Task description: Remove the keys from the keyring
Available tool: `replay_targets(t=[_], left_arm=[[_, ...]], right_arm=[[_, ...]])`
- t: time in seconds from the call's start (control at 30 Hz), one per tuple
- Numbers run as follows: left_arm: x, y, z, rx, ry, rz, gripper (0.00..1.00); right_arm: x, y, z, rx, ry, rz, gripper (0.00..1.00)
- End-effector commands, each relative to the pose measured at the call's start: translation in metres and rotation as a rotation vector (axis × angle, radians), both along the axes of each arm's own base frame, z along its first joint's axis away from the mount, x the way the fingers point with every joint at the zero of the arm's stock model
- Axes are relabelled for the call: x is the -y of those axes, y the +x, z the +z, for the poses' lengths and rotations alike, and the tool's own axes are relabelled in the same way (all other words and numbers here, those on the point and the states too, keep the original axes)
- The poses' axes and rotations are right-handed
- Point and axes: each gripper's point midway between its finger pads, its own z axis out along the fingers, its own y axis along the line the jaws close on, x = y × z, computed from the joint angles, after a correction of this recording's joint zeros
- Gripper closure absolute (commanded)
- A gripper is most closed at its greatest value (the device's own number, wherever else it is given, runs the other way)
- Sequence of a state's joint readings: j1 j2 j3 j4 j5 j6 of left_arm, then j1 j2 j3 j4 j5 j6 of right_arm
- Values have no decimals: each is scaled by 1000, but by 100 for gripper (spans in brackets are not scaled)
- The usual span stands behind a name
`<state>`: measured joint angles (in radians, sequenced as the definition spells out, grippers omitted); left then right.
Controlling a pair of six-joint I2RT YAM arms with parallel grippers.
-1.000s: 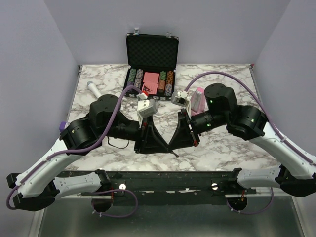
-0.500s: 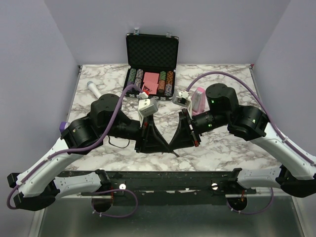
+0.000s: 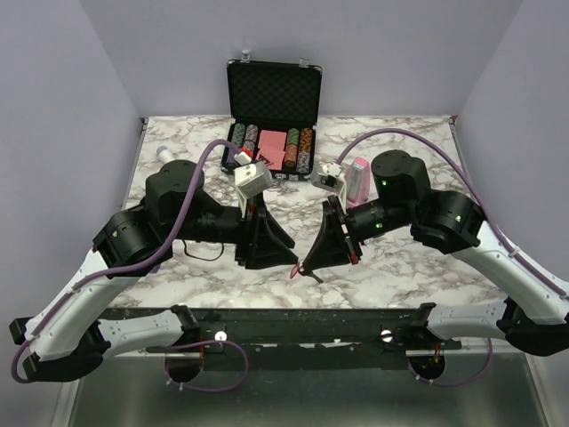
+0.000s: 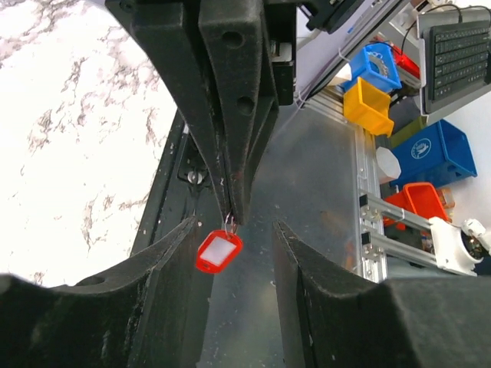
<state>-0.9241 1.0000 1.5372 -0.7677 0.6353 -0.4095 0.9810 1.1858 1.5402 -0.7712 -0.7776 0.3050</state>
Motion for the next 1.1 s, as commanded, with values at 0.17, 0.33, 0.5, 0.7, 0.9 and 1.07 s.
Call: replay_targets(t=[0.17,0.33,0.5,0.7,0.9,1.07], left_arm=[[4,3,-19,-35,48,-9,57],[8,4,-21,-48,49,-22,64],[10,3,-19,-52,36,-32,68],[11,-3,-17,-55,22,-67,75],[11,-13,-19,-79,4,-133,93],[9,-18,-20,-84,-12,-144,100]], right_arm=[[1,-7,25,34,73,32,99],[-1,-6,25,30,73,34,99],[-2,-5,24,31,76,37,99],[-2,-6,25,32,79,35,99],[-2,-6,29,37,99,33,99],[-2,-4,33,45,127,15,99]])
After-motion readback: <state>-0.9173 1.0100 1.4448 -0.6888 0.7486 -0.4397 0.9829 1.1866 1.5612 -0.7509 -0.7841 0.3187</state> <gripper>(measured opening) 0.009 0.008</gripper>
